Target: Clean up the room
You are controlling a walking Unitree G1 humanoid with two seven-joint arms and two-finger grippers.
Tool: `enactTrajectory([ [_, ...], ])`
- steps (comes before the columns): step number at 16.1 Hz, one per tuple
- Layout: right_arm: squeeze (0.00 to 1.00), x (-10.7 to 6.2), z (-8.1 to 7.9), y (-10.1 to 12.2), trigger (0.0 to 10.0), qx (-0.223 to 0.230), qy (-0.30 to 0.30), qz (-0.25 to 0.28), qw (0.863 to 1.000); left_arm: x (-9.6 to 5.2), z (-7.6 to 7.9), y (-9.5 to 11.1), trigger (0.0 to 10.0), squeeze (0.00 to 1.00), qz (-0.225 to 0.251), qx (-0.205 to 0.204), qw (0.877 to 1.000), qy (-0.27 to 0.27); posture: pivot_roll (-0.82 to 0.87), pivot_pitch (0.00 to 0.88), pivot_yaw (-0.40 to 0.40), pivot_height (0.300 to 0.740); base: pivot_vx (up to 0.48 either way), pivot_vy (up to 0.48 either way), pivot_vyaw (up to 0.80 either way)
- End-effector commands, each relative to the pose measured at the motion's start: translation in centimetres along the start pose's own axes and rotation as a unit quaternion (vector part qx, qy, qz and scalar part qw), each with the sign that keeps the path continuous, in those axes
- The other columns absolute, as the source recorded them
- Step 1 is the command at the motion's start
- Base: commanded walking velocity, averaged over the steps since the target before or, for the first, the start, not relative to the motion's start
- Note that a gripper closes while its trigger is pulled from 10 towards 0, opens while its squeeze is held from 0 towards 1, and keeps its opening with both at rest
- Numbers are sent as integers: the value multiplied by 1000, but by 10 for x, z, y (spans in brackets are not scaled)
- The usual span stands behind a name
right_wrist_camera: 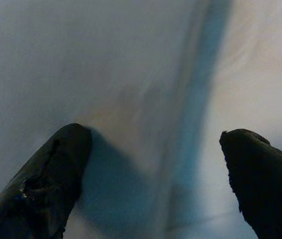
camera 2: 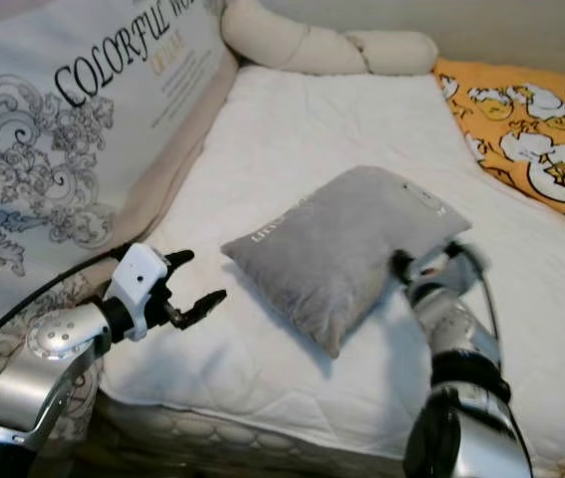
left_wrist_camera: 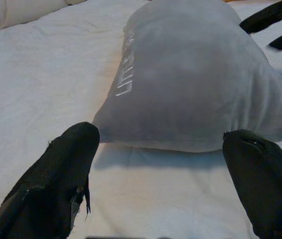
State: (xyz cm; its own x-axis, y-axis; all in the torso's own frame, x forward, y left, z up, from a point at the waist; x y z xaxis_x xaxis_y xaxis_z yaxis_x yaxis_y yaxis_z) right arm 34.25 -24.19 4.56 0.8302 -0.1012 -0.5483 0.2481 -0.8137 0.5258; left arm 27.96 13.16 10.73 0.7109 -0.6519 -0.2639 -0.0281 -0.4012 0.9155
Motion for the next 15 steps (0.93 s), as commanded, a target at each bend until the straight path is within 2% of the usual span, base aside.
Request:
enactTrajectory([
  [1,0,1,-4,1,10000,12,13,-6,1000,0,-2,5,10000,835,4,9,1000,-6,56,0,-29,740,0,0,0],
  [3,0,5,-8,-14,10000,57,31,-45,997,0,-2,6,10000,835,4,10,1000,-9,59,0,-30,740,0,0,0],
  [5,0,6,-12,-23,10000,113,48,-60,991,-2,-3,8,10000,839,6,8,1000,-16,71,0,-29,740,0,0,0],
  [6,0,7,-16,-26,0,130,67,-60,987,-4,-3,9,10000,835,4,8,1000,-24,81,0,-35,740,0,0,0],
  [11,0,9,-12,-30,0,119,61,-62,989,-6,2,7,10000,835,-6,4,999,-46,97,0,-52,740,0,0,0],
  [15,0,10,-18,-24,0,109,69,-55,990,-5,9,10,10000,835,-3,-3,998,-69,127,0,-74,740,0,0,0],
])
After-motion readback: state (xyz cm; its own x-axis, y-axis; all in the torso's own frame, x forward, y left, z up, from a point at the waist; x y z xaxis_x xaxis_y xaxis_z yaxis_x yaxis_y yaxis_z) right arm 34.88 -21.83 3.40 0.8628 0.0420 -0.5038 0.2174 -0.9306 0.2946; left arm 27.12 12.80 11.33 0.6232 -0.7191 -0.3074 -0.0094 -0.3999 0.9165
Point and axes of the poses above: a point about 5 cm out from each wrist's last joint towards the gripper, its own x axis pointing out of the wrist towards the gripper, its own y axis along the axis of the wrist's last joint, z = x × y, the point moved 2 cm from there along x, pointing out of the wrist towards the gripper, and after that the axes turned 8 degrees about x, right-handed, at the moved point
